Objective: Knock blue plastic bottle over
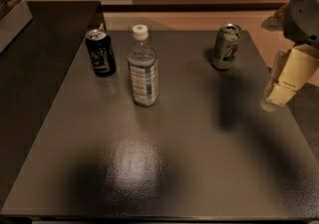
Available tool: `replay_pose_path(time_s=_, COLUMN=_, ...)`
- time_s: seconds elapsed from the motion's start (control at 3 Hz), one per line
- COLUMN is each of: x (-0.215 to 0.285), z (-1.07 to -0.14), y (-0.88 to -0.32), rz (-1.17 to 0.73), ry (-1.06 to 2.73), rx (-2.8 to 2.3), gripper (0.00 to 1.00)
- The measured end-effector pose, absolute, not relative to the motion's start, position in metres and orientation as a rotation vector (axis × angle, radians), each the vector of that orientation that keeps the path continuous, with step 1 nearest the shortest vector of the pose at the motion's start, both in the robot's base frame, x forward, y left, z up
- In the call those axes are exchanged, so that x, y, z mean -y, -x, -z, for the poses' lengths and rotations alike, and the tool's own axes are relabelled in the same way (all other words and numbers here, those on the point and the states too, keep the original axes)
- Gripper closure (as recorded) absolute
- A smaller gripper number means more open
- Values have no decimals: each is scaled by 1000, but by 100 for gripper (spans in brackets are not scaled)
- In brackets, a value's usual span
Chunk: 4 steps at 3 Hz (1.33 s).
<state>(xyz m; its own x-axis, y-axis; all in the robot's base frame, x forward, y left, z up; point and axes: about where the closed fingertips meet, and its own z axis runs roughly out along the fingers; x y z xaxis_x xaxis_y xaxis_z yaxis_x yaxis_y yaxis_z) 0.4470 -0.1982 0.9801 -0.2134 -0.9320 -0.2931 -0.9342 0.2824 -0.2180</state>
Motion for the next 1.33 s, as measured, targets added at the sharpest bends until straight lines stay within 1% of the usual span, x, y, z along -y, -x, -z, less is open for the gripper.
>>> replay_pose_path(time_s=0.33, x=167, z=-985, y=-465, rz=-101, ry=1635, rx=-2125, gripper=0)
replay_pose_path(time_s=1.0, x=104, z=-982, y=-492, rz=-193, ry=1557, rx=-1991, gripper=0)
replay_pose_path(time_s=1.33, x=69, z=-974, y=-503, rz=-278, ry=1545, rx=-1950, gripper=0)
